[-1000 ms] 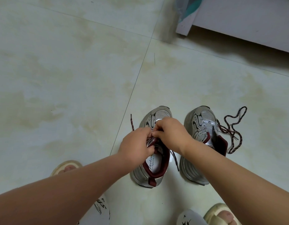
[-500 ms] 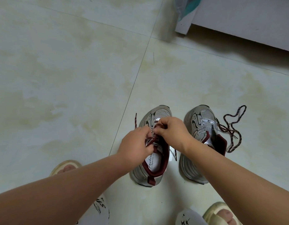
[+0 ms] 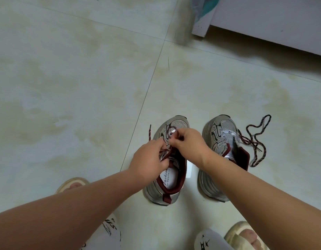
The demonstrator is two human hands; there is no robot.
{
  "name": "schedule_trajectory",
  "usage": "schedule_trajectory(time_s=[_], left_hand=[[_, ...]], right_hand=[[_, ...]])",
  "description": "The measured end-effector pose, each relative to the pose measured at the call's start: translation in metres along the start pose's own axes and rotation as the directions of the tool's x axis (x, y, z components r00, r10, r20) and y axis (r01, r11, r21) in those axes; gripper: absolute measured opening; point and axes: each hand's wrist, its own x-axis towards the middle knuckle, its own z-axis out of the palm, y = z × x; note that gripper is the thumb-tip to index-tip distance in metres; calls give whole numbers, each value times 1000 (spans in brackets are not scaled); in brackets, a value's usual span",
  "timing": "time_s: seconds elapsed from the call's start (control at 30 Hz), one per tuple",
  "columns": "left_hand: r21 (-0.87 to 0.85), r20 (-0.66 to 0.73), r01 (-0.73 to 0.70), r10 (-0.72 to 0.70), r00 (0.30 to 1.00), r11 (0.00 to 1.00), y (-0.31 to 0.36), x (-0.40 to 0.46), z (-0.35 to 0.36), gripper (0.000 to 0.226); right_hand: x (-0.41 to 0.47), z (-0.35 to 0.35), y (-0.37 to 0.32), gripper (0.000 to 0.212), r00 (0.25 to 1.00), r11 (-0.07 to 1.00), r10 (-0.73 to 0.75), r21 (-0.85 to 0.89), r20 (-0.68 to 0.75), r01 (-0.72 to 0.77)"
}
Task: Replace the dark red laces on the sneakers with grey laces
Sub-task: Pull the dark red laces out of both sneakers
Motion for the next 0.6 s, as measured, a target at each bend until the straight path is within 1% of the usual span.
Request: schedule_trajectory(time_s=[0.03,0.1,0.13,0.17,0.2,0.23,0.3,0.37,0.43,0.47,0.5,0.53,0.6], left_hand=[[-7,1,1,-1,1000,1000,0,0,0,23],[-16,7,-4,4,1000,1000,0,-1,-1,23],[-18,10,-7,7,1000,1000,0,-1,-1,23],[-21,10,-8,8,1000,1000,0,-1,-1,23],[-28,10,-3,4,1000,1000,0,-1,-1,24],[-38,7,5,-5,1000,999,0,0,-1,24],[-58,-2,27,-27,1000,998,-2,1,0,23],[-63,-1,40,-40,999,997,-2,2,1,21],[-64,3,45,-45,999,997,-2,2,1,20],[-64,1,44,-44,999,997,-1,1,2,19],[-65,-3,40,-40,999,997,-1,1,2,19],[-71,-5,35,-35,999,997,-1,1,2,19],[-94,-1,33,-33,999,995,-2,0,2,18]], right_hand=[[1,-2,-2,12,998,990,50,137,-46,-43],[3,-11,-7,17,975,919,163,383,-149,-95],[4,-15,-8,20,962,885,189,458,-197,-80],[5,-18,-7,21,954,878,189,476,-233,-58],[4,-19,-8,20,956,900,162,435,-246,-40],[2,-19,-7,16,969,943,108,332,-223,-29],[-3,-14,-5,9,998,999,-1,42,-70,4],[-6,-6,-3,12,997,973,-36,-225,68,51],[-3,-3,-5,12,995,919,-43,-386,92,75],[-2,-3,-7,12,995,900,-55,-427,79,84],[0,-4,-8,13,997,903,-67,-422,45,80],[0,-6,-8,14,997,932,-71,-357,-21,59],[1,-12,-8,21,980,995,-12,-101,-197,-8]])
